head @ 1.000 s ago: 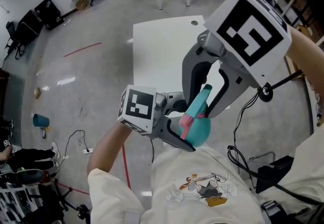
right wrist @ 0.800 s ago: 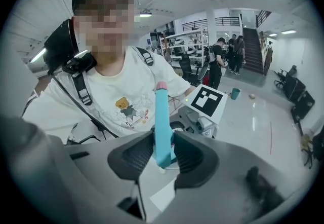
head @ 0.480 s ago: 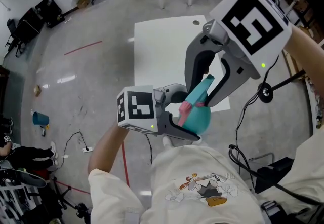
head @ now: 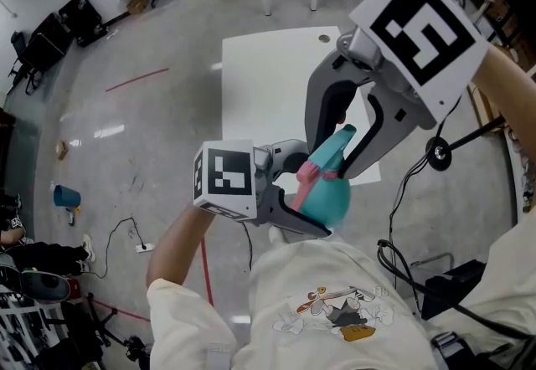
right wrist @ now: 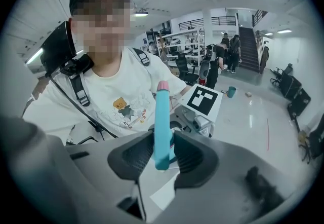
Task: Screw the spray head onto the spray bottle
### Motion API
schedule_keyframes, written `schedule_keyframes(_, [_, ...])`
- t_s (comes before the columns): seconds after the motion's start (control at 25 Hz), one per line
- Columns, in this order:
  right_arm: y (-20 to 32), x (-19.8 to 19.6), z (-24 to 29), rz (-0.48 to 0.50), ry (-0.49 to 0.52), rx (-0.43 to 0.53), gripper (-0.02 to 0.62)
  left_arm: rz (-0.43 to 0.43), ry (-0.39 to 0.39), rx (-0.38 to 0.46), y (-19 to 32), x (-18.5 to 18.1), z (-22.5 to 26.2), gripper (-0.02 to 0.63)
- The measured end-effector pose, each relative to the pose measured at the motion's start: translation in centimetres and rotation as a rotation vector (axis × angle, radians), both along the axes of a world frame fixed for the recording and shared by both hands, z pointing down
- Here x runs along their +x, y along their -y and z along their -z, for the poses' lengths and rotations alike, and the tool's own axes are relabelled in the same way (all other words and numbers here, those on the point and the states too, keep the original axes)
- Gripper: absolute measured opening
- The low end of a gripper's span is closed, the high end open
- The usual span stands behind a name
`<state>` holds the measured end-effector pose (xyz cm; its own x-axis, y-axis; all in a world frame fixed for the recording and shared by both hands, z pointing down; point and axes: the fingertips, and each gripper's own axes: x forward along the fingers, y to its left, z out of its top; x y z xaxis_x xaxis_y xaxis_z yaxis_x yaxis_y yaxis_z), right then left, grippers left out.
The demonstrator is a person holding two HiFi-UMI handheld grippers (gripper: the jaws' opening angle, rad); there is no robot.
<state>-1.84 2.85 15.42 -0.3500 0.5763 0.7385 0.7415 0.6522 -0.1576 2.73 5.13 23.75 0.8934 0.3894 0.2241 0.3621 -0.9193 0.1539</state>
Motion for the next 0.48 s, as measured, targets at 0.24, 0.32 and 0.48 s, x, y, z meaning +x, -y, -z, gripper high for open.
schedule_keyframes(0.24, [0.2, 0.4, -0.7, 0.001, -0.032, -0.016, 0.13, 0.035, 0.062, 0.048, 0.4, 0.1, -0.9, 0.407])
schedule_keyframes(0.32, [0.2, 0.4, -0.9, -0.003, -0.036, -0.024, 0.13, 0.032, 0.066, 0.046, 0.4, -0.1, -1.1, 0.407])
schedule_keyframes(0.48, [0.2, 0.4, -1.2, 0.001, -0.048, -0.017, 0.13, 0.041, 0.083, 0.031, 0.4, 0.0, -1.4, 0.407])
